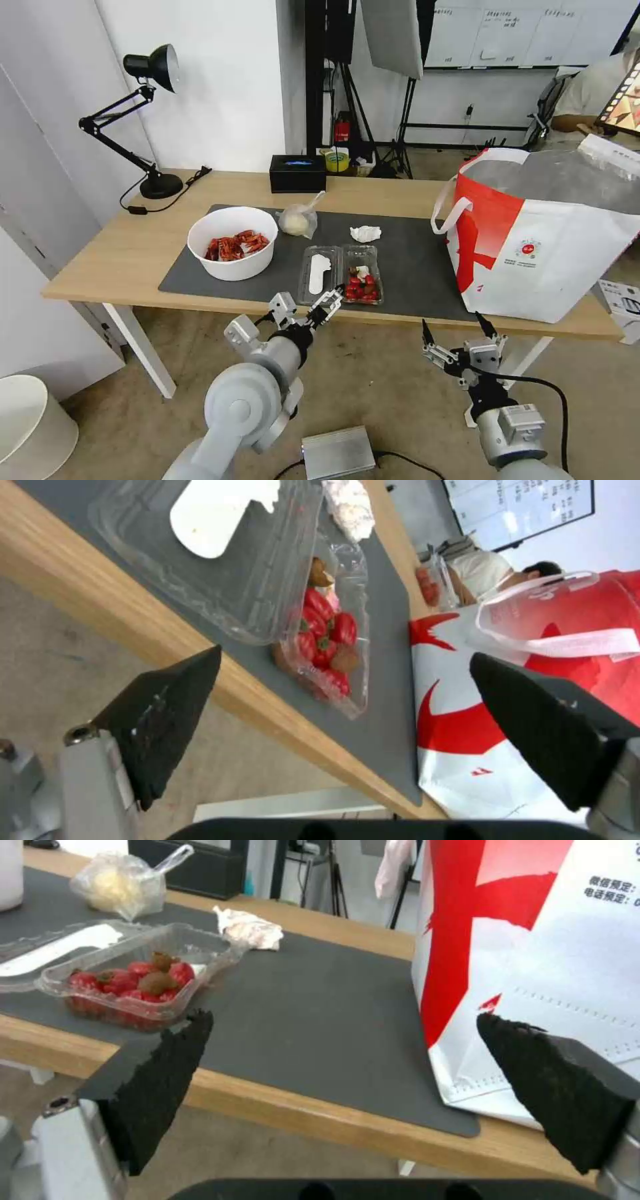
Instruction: Pick up the trash from the table and place it into the takeout bag.
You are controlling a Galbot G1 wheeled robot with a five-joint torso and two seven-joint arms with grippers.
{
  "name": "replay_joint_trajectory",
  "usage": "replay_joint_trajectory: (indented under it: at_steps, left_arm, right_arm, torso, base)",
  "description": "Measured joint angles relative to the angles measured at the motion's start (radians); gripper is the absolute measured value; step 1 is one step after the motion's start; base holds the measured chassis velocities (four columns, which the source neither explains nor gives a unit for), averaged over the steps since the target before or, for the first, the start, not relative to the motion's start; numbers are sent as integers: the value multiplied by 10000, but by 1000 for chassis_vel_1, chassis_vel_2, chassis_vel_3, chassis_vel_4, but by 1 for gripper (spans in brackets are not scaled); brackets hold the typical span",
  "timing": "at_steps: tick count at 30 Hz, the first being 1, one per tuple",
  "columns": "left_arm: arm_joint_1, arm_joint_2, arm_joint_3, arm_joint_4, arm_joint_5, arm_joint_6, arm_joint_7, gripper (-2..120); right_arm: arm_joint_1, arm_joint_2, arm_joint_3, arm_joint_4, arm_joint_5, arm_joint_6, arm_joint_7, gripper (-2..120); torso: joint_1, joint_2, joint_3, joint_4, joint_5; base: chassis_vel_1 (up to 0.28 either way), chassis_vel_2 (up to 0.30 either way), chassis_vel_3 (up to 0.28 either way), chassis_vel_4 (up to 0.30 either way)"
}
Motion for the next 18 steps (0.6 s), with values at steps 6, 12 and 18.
replay_joint_trajectory:
  at_steps: [6,12,18]
  left_arm:
    - [-170,-17,140,200,-63,3,-159,100]
    - [-538,-30,244,337,-478,80,-712,100]
    - [-1140,-50,309,509,-1090,192,-1415,100]
  right_arm:
    - [-2,2,17,0,2,0,11,100]
    - [0,18,15,0,3,0,48,100]
    - [0,63,-8,-10,-35,-1,57,100]
  torso:
    - [0,0,0,0,0]
    - [-1,1,0,0,0]
    - [0,0,0,0,0]
  base:
    - [0,0,0,0]
    - [0,0,0,0]
    - [0,0,0,0]
